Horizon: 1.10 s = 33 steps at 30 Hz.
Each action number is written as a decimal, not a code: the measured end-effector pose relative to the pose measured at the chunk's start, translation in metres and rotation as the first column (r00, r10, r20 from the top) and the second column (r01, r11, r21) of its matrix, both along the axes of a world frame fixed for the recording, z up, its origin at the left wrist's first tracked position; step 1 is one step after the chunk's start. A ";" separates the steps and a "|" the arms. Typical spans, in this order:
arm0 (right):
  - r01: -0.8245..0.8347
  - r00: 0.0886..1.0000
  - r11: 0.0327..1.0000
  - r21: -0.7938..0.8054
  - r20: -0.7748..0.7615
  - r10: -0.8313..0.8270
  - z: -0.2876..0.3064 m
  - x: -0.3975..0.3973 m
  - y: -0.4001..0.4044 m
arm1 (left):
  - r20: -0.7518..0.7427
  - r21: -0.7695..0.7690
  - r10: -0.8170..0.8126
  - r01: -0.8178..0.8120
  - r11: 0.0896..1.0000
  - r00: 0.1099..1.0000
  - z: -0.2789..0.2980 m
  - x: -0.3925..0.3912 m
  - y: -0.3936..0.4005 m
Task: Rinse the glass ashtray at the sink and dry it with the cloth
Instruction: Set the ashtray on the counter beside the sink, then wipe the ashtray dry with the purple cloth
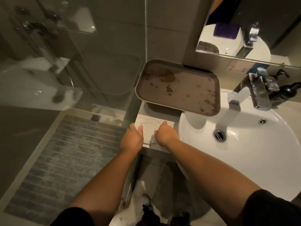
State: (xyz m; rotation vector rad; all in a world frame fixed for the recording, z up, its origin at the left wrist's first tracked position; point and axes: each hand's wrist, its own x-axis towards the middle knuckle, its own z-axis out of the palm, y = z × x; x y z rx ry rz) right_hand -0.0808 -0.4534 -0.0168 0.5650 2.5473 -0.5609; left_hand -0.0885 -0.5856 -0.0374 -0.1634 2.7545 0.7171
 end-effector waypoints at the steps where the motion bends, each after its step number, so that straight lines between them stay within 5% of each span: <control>1: 0.011 0.998 1.000 -0.016 -0.059 -0.012 0.006 0.006 0.000 | -0.017 0.001 0.000 0.000 1.000 1.000 0.004 0.003 -0.001; 8: -0.065 0.923 0.992 0.109 -0.371 0.101 0.056 0.066 0.040 | -0.218 -0.119 -0.292 0.272 0.955 0.931 0.029 0.032 0.010; 18: -0.199 0.925 0.930 0.308 -0.255 0.282 0.077 0.207 0.166 | -0.183 -0.179 -0.748 0.726 0.664 0.638 0.070 0.112 0.073; 27: -0.385 0.915 0.917 0.103 -0.092 0.394 0.067 0.288 0.205 | -0.096 -0.291 -0.946 0.901 0.323 0.308 0.066 0.180 0.135; 33: -0.544 0.824 0.830 0.120 -0.109 0.556 0.039 0.287 0.213 | -0.055 -0.301 -0.963 0.915 0.269 0.265 0.050 0.190 0.162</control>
